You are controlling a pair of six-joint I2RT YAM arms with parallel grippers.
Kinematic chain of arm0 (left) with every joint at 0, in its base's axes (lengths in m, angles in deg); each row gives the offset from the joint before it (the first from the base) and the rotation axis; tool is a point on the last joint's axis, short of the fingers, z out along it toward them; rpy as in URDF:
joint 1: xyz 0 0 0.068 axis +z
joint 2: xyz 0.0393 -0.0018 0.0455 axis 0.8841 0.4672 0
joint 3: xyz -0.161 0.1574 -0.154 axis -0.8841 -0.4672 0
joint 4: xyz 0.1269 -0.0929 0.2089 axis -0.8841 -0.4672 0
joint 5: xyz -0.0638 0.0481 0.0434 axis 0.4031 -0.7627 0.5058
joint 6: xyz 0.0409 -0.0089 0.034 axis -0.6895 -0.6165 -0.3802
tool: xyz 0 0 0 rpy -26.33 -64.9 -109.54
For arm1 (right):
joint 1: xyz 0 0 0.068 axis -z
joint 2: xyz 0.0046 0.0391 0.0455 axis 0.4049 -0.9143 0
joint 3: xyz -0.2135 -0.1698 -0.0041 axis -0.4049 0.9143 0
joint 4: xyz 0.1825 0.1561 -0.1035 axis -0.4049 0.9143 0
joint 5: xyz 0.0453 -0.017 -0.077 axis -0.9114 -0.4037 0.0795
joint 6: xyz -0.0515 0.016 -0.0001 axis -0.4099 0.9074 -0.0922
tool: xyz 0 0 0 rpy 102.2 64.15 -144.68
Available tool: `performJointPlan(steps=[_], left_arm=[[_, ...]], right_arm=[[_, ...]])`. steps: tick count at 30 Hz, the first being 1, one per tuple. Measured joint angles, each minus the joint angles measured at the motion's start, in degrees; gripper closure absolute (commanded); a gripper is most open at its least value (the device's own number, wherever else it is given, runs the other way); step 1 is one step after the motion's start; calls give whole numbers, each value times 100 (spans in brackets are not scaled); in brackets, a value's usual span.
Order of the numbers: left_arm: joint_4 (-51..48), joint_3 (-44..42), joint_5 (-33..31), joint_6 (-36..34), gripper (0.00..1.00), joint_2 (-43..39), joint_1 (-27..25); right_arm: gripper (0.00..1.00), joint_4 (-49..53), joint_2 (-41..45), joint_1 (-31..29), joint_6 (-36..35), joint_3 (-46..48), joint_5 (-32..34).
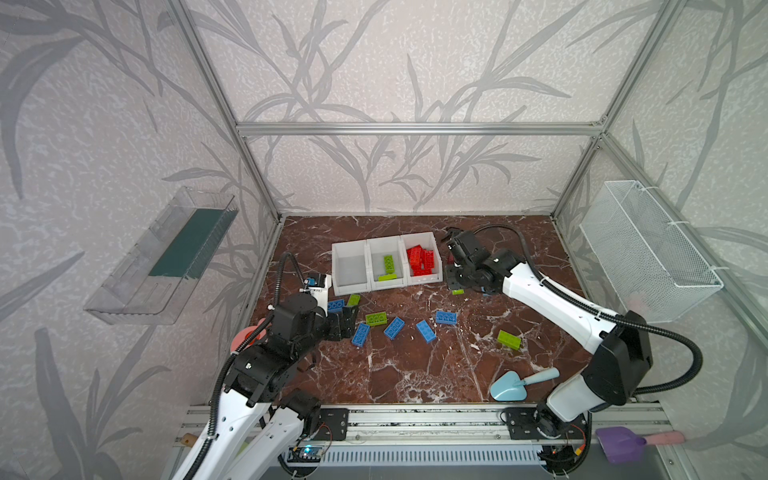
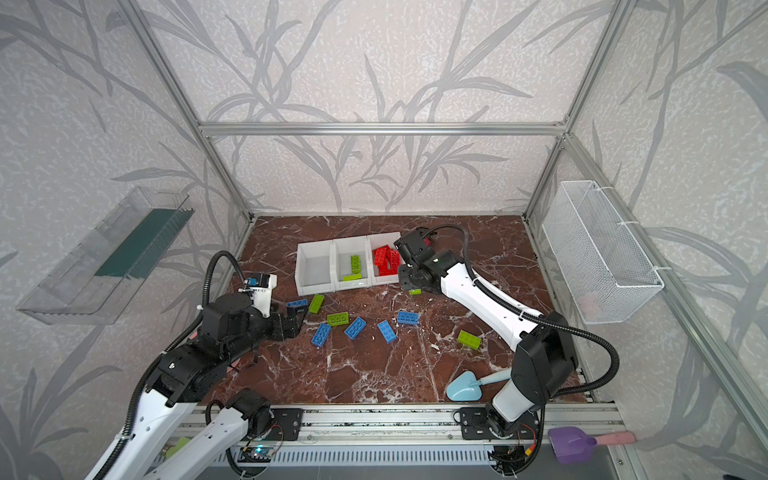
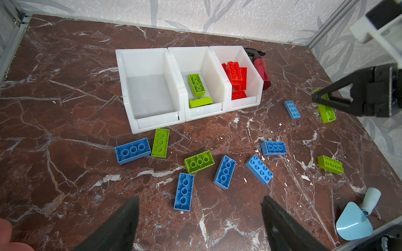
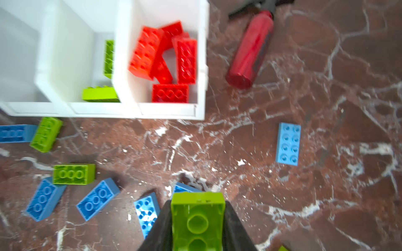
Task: Sort the legos into containers by color
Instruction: 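Carry the lime-green brick with the right gripper into the middle compartment and release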
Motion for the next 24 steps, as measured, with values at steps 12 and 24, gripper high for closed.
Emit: performJointPlan(steps=[12,24], left_arm=[[-2,0,-13,-24,12,140,0],[-4,0,-9,-33,12,203,0]], right_arm=[[69,-120,-2162,-234,-671,-2551,-621],[60,645,-4688,-350,-787,-6083,-953]])
